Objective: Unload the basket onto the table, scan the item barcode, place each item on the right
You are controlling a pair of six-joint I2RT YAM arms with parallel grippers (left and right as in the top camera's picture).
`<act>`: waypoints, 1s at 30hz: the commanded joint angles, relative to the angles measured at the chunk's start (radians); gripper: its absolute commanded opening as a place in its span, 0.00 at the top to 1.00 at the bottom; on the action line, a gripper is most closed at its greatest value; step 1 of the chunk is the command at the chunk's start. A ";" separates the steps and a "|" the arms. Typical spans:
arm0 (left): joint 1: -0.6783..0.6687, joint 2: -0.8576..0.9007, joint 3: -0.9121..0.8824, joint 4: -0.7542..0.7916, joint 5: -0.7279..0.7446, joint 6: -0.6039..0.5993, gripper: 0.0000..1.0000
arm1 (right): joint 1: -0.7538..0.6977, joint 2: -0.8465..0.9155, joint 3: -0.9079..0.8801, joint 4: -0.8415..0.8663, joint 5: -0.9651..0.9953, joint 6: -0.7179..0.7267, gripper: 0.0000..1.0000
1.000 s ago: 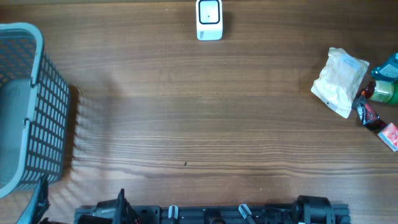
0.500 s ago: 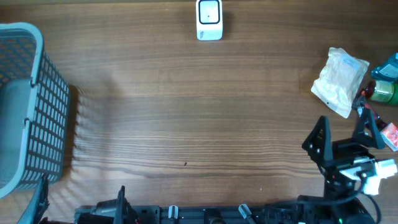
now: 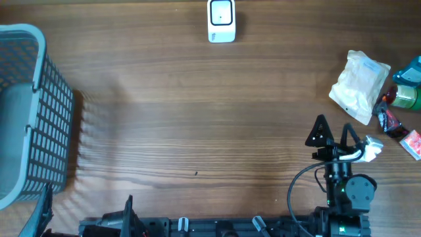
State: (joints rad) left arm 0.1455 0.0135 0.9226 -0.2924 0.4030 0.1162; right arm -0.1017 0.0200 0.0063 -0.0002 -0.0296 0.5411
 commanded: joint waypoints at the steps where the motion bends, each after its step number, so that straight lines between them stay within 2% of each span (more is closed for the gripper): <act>1: -0.003 -0.009 -0.002 -0.001 0.011 0.011 0.00 | -0.003 0.043 -0.001 0.005 0.022 -0.004 0.00; 6: -0.003 -0.009 -0.002 -0.050 0.012 0.011 0.00 | -0.003 0.117 -0.001 0.005 0.022 0.019 0.00; 8: -0.003 -0.009 -0.002 -0.134 0.012 0.011 0.00 | -0.003 0.141 -0.001 0.005 0.022 0.020 0.00; 9: -0.003 -0.009 -0.002 -0.246 -0.033 0.033 0.00 | -0.003 0.159 -0.001 0.006 0.022 0.020 0.00; 11: -0.003 -0.009 -0.002 -0.286 -0.107 0.095 0.00 | -0.003 0.173 -0.001 0.005 0.022 0.020 0.00; 14: -0.005 -0.007 -0.052 -0.346 -0.078 0.109 0.00 | -0.003 0.189 -0.001 0.006 0.022 0.020 0.00; 17: -0.026 -0.009 -0.241 -0.198 -0.077 0.109 0.00 | -0.003 0.195 -0.001 0.005 0.022 0.019 0.00; 20: -0.029 -0.009 -0.514 0.103 -0.025 0.109 0.00 | -0.003 0.195 -0.001 0.006 0.022 0.020 0.00; 23: -0.101 -0.010 -0.731 0.311 -0.047 0.201 0.00 | -0.003 0.195 -0.001 0.006 0.022 0.020 0.00; 26: -0.137 -0.010 -0.818 0.330 -0.116 0.221 0.00 | -0.003 0.195 -0.001 0.005 0.022 0.020 0.00; 30: -0.137 -0.010 -0.894 0.327 -0.132 0.220 0.00 | -0.003 0.195 -0.001 0.006 0.022 0.020 0.00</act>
State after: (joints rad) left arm 0.0135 0.0101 0.0811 0.0307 0.3012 0.3138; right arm -0.1017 0.2115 0.0063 0.0002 -0.0212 0.5533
